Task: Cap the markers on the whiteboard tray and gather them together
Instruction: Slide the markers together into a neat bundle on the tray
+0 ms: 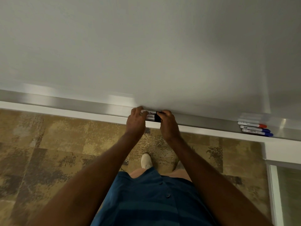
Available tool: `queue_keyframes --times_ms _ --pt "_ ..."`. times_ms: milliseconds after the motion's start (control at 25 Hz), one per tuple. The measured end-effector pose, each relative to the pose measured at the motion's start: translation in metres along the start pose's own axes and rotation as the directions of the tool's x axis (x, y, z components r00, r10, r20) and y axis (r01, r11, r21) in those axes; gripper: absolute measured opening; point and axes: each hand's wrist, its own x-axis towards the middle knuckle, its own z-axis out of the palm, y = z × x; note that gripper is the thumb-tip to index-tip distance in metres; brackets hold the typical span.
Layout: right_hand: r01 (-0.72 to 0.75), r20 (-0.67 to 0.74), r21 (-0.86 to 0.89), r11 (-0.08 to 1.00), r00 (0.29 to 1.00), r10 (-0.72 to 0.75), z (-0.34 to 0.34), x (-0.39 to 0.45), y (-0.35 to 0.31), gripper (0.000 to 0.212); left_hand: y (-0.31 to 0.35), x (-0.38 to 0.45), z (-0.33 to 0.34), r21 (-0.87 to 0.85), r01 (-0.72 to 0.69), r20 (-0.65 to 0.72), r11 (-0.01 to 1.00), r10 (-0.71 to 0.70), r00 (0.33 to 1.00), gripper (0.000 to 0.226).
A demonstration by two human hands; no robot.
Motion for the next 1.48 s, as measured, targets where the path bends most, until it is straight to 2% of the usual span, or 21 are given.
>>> queue_keyframes --times_ms 120,240,440,560,760,920,1040,1280,1360,1480 --pt "0.071 0.010 -0.013 0.997 0.997 -0.071 0.001 0.004 -0.006 0.042 0.000 0.003 0.003 0.046 -0.031 0.034 0.998 0.030 0.999 0.041" --pt "0.054 0.033 0.013 0.998 0.998 -0.054 0.003 0.005 -0.009 0.044 -0.001 0.004 0.001 0.038 -0.009 0.042 0.999 0.008 0.999 0.035" --pt "0.079 0.077 0.131 0.988 0.993 -0.090 -0.011 0.001 0.003 0.035 0.000 0.001 -0.005 0.046 -0.010 0.061 0.999 0.007 0.998 0.043" --pt "0.072 -0.053 0.136 0.988 0.996 -0.066 -0.032 -0.018 0.035 0.029 0.002 0.001 -0.008 0.054 -0.008 0.068 0.999 0.004 0.998 0.049" --pt "-0.126 -0.330 -0.036 0.991 0.938 0.108 -0.095 -0.049 0.122 0.022 0.006 0.003 -0.006 0.079 -0.008 0.043 0.997 0.005 0.999 0.051" --pt "-0.392 -0.458 -0.203 0.897 0.848 0.267 -0.154 -0.059 0.182 0.033 0.006 0.005 -0.002 0.077 0.019 0.016 0.997 -0.020 1.000 0.054" --pt "-0.495 -0.443 -0.206 0.844 0.816 0.371 -0.187 -0.062 0.212 0.042 0.011 0.006 0.000 0.071 0.051 0.010 0.996 -0.052 0.999 0.055" --pt "-0.461 -0.281 -0.417 0.783 0.885 0.372 -0.223 -0.077 0.258 0.078 0.025 0.007 0.004 0.047 0.160 0.007 0.986 -0.160 0.987 0.053" --pt "-0.411 -0.243 -0.480 0.775 0.911 0.333 -0.228 -0.080 0.271 0.075 0.030 0.008 0.004 0.040 0.184 0.002 0.982 -0.184 0.983 0.053" --pt "-0.356 -0.234 -0.533 0.768 0.934 0.271 -0.234 -0.073 0.285 0.054 0.040 0.009 0.006 0.047 0.221 -0.007 0.974 -0.221 0.975 0.057"
